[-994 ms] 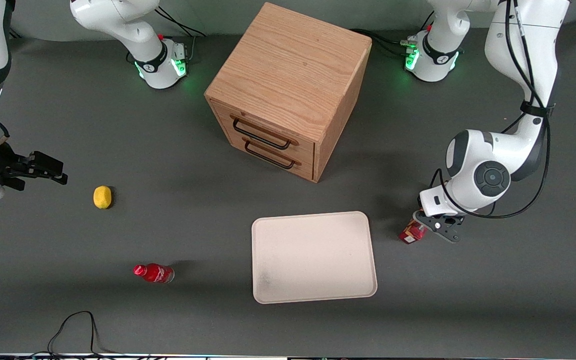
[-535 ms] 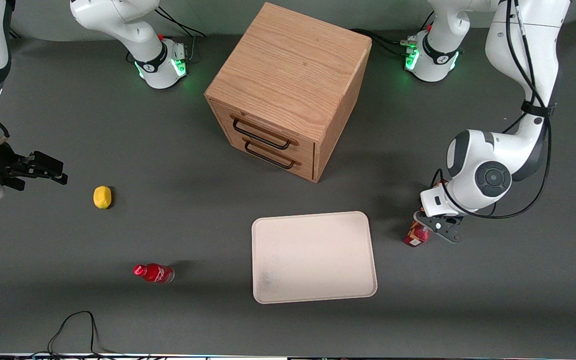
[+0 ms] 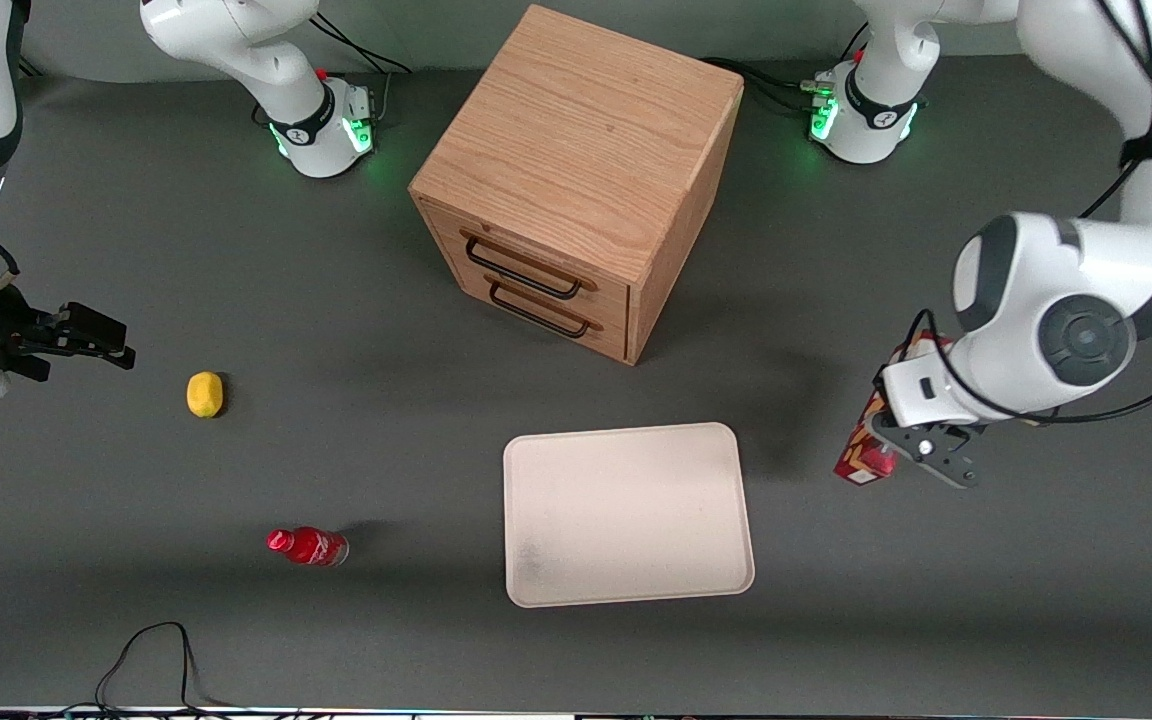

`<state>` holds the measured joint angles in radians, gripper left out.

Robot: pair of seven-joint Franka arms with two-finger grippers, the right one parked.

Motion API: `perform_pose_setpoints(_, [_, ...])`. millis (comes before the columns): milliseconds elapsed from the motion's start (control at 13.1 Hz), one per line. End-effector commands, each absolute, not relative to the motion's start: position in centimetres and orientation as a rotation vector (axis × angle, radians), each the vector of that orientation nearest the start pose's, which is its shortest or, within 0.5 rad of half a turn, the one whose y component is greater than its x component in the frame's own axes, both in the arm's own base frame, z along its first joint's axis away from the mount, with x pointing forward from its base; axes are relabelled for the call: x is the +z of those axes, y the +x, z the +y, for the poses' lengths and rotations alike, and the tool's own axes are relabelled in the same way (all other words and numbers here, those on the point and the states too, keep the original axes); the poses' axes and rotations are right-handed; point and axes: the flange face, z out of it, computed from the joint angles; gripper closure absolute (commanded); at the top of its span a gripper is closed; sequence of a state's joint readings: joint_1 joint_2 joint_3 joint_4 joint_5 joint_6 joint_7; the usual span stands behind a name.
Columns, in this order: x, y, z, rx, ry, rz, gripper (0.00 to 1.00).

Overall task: Place red cookie box on tray
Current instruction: 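Lift the box upright with the left gripper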

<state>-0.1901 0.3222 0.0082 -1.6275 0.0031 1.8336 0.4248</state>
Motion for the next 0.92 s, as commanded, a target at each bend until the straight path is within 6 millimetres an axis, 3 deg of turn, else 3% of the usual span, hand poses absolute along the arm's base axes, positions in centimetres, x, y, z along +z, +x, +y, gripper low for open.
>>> perform_pose_setpoints(0, [49.6,62.2,-11.3,0.202,-3.011,0.931,1.00])
perform_pose_setpoints(306, [56.1,61.1,-11.2,0.209,-3.031,0.852,1.00])
perform_pose_setpoints(535, [56.9,61.4,-12.3,0.167,-3.092,0.566,1.00])
perform_pose_setpoints(688, [57.0,61.9,-14.6,0.128,-3.122,0.290,1.00])
perform_pose_setpoints(841, [57.0,62.7,-17.2,0.096,-3.144,0.132,1.00])
